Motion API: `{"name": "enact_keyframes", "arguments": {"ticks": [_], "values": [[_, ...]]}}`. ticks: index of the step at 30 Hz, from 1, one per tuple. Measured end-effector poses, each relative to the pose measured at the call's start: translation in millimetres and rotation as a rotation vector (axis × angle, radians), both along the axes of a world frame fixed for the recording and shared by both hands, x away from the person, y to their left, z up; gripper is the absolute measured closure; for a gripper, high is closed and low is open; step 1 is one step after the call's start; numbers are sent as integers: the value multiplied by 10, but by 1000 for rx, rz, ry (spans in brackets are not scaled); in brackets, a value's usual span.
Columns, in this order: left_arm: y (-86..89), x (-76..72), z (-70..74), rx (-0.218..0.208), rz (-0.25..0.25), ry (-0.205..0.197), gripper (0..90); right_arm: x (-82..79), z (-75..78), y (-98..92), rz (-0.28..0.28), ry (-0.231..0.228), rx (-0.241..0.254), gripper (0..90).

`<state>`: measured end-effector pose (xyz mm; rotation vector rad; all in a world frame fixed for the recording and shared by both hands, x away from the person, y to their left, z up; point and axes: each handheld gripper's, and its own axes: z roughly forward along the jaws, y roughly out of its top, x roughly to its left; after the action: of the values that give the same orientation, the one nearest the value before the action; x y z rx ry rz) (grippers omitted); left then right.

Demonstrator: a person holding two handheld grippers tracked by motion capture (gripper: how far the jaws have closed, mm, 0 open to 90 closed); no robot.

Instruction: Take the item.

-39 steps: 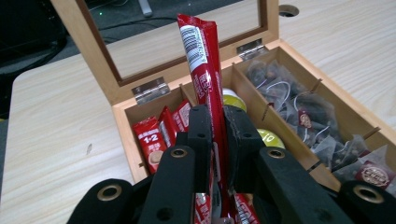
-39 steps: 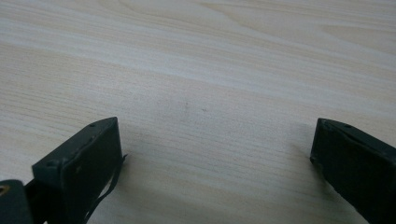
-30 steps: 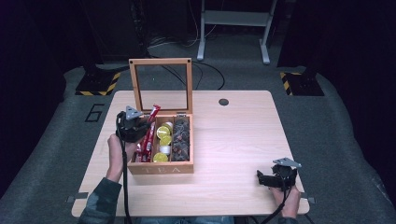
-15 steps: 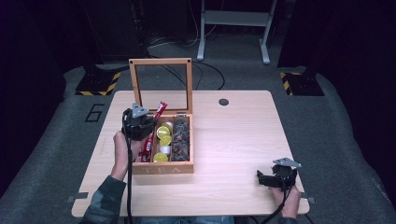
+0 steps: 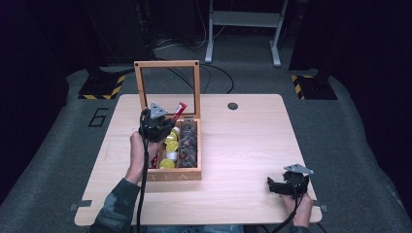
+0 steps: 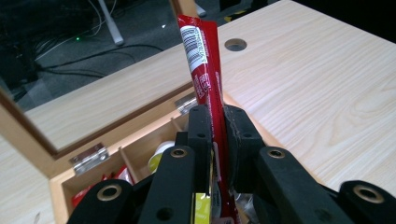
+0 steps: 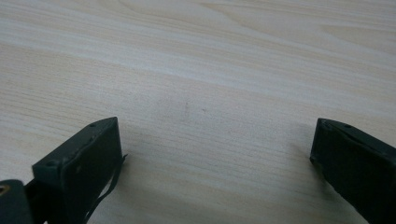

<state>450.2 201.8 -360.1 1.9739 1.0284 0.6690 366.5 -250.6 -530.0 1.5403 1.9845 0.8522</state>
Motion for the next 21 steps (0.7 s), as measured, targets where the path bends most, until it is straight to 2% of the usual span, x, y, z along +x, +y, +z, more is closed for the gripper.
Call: {"name": "enact_keyframes", "arguments": {"ticks": [7,21], "values": [[-201,38,52,-2,-31,-9,813,0,0,0,0,0,0,14],[-596,162,16,5,-86,4,813,0,0,0,0,0,0,14]]}}
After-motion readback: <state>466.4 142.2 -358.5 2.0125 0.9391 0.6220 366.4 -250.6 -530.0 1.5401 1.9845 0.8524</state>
